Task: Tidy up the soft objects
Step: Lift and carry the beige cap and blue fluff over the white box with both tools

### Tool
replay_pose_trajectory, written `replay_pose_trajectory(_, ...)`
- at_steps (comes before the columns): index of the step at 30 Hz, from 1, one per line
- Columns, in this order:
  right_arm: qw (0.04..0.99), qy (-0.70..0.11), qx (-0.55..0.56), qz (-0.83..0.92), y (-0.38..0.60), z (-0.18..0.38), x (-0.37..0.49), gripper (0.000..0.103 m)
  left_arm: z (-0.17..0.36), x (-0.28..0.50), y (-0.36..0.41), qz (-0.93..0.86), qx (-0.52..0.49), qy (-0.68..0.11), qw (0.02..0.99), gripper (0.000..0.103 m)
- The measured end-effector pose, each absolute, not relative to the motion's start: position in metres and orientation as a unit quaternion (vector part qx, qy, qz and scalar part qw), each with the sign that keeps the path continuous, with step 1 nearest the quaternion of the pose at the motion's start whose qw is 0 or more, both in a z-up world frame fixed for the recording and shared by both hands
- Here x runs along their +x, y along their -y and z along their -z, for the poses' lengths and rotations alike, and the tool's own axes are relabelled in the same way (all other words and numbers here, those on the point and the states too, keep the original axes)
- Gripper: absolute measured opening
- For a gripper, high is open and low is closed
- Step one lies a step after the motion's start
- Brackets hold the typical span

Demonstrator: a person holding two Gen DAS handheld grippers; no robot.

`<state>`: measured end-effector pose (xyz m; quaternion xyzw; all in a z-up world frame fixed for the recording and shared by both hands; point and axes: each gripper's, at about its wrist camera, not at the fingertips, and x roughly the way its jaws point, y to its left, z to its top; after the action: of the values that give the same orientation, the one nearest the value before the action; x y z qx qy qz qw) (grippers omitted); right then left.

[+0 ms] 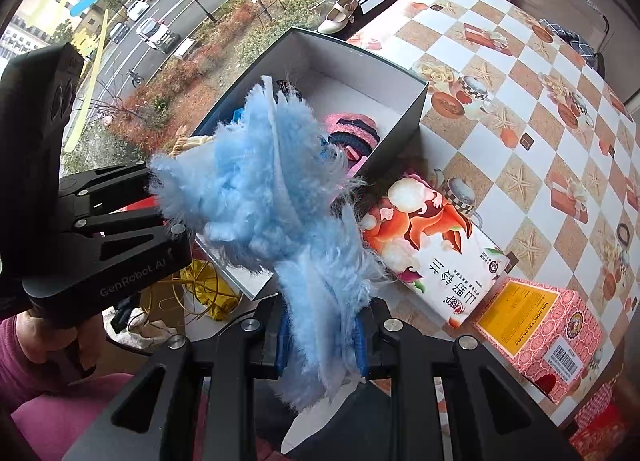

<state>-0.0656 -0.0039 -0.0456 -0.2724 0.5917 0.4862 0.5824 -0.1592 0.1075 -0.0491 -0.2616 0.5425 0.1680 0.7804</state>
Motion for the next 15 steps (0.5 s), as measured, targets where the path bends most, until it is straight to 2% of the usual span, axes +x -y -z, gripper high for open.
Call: replay_pose_trajectory(15,0.566,-0.59,-0.286,-0.5,-0.032,0.053,-0.051,0.026,0.063,-0.166,-0.13,-0.218,-0.285,-0.544,0.759,0.029)
